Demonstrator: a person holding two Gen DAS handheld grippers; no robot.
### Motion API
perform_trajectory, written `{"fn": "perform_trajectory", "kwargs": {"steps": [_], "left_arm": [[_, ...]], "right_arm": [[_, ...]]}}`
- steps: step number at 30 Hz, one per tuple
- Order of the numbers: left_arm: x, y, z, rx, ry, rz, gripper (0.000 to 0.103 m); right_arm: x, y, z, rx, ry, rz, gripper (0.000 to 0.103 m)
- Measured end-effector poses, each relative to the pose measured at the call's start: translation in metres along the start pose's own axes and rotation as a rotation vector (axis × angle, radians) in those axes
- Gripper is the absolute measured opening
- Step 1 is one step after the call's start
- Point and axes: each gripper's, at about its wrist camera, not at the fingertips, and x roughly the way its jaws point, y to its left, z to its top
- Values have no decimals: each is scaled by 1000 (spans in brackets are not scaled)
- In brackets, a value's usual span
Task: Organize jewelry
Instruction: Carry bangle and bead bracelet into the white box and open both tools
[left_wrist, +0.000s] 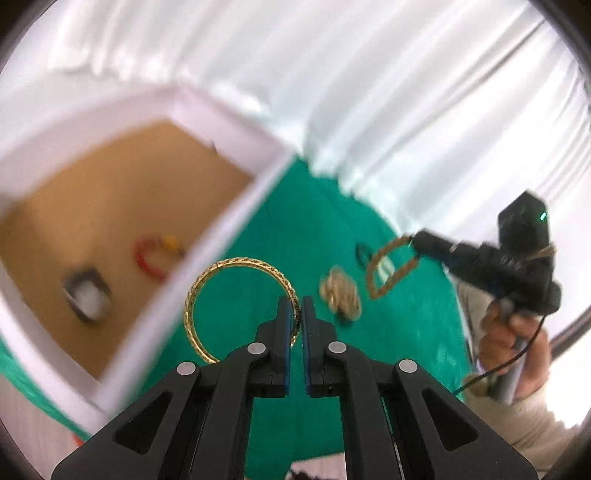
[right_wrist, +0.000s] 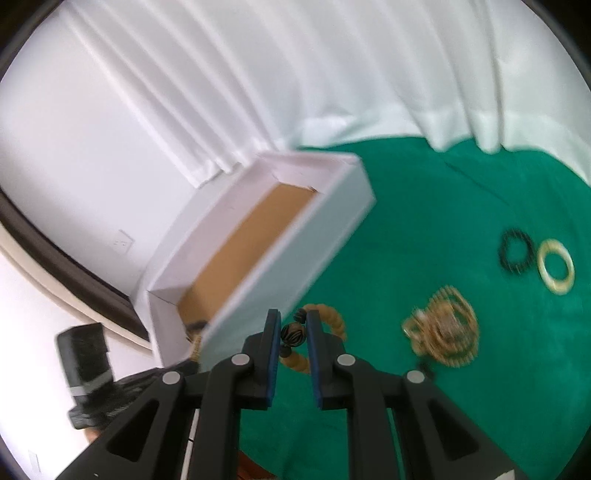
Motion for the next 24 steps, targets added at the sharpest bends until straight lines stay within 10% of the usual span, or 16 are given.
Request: {"fn": "perform_trajectory", "kwargs": {"steps": [8, 24], "left_arm": [[-27, 39, 74, -39, -103, 219, 3], [66, 131, 86, -157, 61, 390, 5]], "right_arm": [[34, 84, 61, -178, -71, 91, 14], [221, 103, 60, -366, 144, -37, 16]]}}
